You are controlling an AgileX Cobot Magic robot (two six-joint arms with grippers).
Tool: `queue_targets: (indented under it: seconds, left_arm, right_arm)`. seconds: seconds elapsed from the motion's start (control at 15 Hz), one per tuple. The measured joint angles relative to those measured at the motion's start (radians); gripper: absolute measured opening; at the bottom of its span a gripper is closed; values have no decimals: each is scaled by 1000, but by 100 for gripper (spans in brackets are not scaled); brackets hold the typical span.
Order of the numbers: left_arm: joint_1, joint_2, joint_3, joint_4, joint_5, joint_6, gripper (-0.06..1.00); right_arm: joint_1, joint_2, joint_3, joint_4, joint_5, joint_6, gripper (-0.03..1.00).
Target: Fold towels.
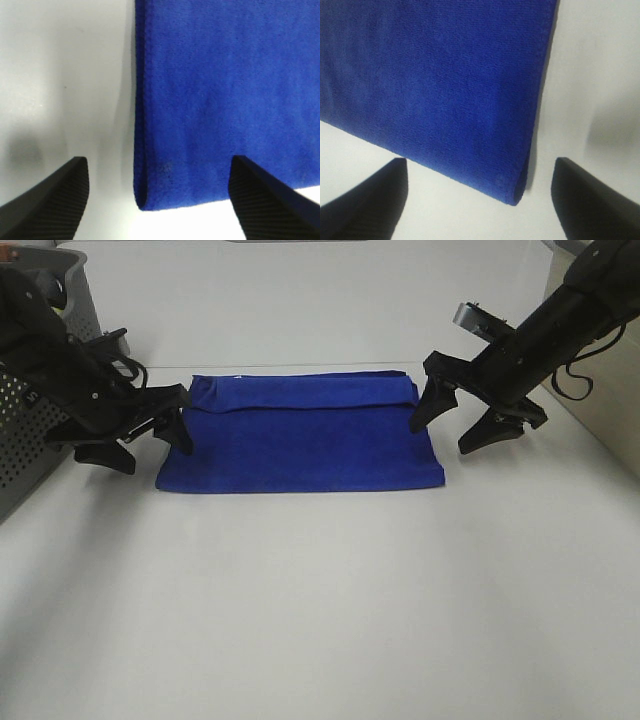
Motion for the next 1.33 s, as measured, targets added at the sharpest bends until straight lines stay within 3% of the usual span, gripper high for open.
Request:
queue_targets:
  seconds: [0.2, 0.53, 0.8, 0.93, 1.0, 1.13, 1.2, 1.33]
  left_arm:
    - [0, 0, 3, -49, -75, 0, 73]
    - [-1, 22, 3, -67, -86, 6, 73]
    - [-32, 69, -3, -153, -107, 97, 68]
    - [-58, 76, -5, -189, -112, 135, 60]
    - [-63, 81, -5, -201, -113, 137, 49]
    - [-64, 86, -4, -204, -112, 129, 14]
    - [-64, 86, -3, -203, -111, 129, 4]
    - [-64, 83, -3, -201, -88, 129, 3]
  right_arm:
    - [0, 1, 0, 0, -14, -18, 74]
    - [0, 63, 0, 23, -37, -35, 74]
    - [25, 90, 0, 79, -39, -52, 69]
    - [34, 102, 0, 103, -60, -48, 57]
    - [35, 109, 0, 103, -72, -32, 44]
    - [33, 114, 0, 76, -85, -3, 13]
    - [32, 115, 0, 65, -86, 12, 1]
    - [32, 108, 0, 37, -75, 24, 0]
